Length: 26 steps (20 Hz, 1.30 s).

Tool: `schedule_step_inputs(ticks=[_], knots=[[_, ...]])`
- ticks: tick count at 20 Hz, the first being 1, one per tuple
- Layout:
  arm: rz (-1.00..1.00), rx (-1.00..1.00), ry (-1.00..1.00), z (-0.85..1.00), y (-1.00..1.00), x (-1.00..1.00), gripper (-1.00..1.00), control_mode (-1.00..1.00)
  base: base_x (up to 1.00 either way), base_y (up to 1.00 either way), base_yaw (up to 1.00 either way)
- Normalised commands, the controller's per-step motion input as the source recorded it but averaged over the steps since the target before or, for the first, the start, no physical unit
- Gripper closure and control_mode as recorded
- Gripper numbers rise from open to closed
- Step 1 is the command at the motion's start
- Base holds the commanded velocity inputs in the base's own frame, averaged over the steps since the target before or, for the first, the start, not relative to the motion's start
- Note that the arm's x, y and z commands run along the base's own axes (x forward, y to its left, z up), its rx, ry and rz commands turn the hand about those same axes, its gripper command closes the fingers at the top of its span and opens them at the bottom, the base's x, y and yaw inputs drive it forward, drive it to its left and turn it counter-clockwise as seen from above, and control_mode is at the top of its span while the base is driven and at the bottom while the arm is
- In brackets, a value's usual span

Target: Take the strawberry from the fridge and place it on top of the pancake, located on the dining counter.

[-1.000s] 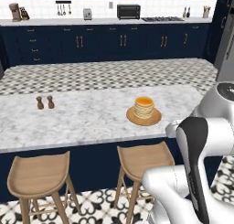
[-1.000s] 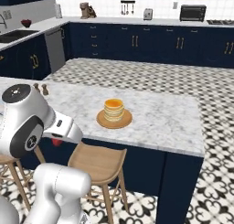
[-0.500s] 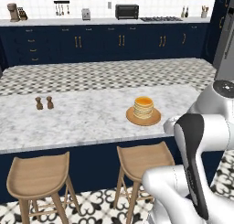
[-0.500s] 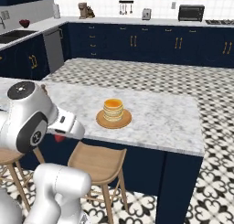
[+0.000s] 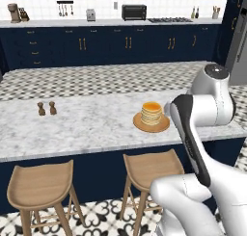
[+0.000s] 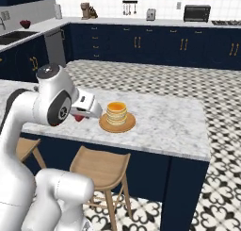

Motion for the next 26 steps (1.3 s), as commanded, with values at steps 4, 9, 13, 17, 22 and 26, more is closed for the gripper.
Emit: schedule_step_inputs(ticks=[4, 9, 13, 17, 22, 26], knots=[[-0.18, 0.07, -0.05, 0.0, -0.28, 1.0, 1.0, -1.0, 0.0, 0.0, 0.0], [-0.05, 0.02, 0.0, 0.0, 0.1, 1.0, 1.0, -1.0, 0.0, 0.0, 0.0], [0.0, 0.0, 0.07, -0.06, 0.16, 1.0, 1.0, -1.0, 0.0, 0.0, 0.0], [0.0, 0.08, 0.04, -0.53, -0.16, 1.0, 1.0, -1.0, 0.0, 0.0, 0.0], [0.0, 0.08, 0.2, -0.26, -0.17, 1.0, 1.0, -1.0, 0.0, 0.0, 0.0], [0.04, 0.01, 0.2, -0.09, -0.02, 1.0, 1.0, -1.0, 0.0, 0.0, 0.0]])
